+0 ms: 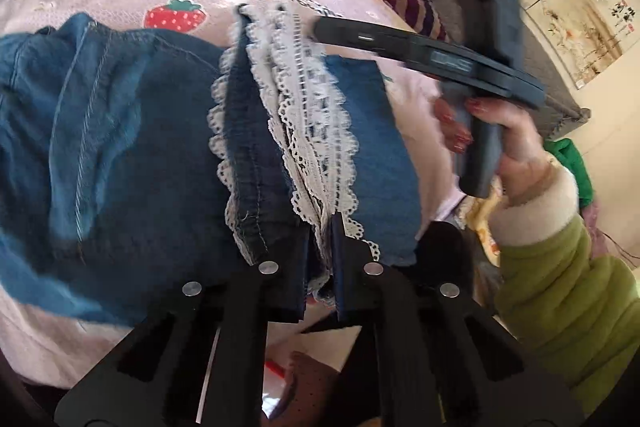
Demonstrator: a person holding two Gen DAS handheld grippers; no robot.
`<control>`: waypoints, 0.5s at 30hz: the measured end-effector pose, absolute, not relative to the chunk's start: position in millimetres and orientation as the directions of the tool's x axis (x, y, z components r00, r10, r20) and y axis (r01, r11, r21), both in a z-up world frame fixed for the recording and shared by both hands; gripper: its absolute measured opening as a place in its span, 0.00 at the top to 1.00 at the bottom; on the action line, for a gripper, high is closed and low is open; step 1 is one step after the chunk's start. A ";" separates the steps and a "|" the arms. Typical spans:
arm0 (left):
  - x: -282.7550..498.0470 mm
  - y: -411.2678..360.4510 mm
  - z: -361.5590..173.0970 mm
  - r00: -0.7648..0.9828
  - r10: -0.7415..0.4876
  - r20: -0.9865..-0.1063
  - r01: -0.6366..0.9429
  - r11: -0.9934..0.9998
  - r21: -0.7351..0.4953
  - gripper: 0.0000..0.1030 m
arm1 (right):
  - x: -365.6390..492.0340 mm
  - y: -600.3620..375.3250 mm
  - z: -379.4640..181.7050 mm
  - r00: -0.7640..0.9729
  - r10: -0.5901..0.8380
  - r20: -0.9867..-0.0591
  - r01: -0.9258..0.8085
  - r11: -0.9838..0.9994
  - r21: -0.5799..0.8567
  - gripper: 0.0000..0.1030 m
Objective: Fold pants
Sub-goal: 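Grasp the folded lace hems with the left gripper and lay them down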
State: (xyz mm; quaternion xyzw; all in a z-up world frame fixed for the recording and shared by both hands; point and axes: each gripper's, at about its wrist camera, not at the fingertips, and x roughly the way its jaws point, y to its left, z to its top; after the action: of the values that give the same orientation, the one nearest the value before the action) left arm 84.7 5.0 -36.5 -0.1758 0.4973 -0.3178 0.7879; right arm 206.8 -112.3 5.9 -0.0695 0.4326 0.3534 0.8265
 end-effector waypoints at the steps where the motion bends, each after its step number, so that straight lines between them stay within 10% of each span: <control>1: 82.0 5.3 -36.7 0.298 -0.675 -0.675 0.329 0.736 -0.592 0.96 | 206.0 -105.9 1.9 0.363 0.532 -0.765 -0.652 0.732 0.200 0.35; 15: 85.7 10.6 -51.6 0.296 -0.636 -0.713 0.287 0.771 -0.569 0.93 | 182.3 -141.5 14.2 0.474 0.518 -0.712 -0.587 0.789 0.184 0.35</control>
State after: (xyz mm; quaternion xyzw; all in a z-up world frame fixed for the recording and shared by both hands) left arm 85.7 10.6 -51.6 -0.1692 0.5159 -0.2931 0.7870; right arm 182.3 -141.5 14.2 -0.0427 0.3991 0.3222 0.8573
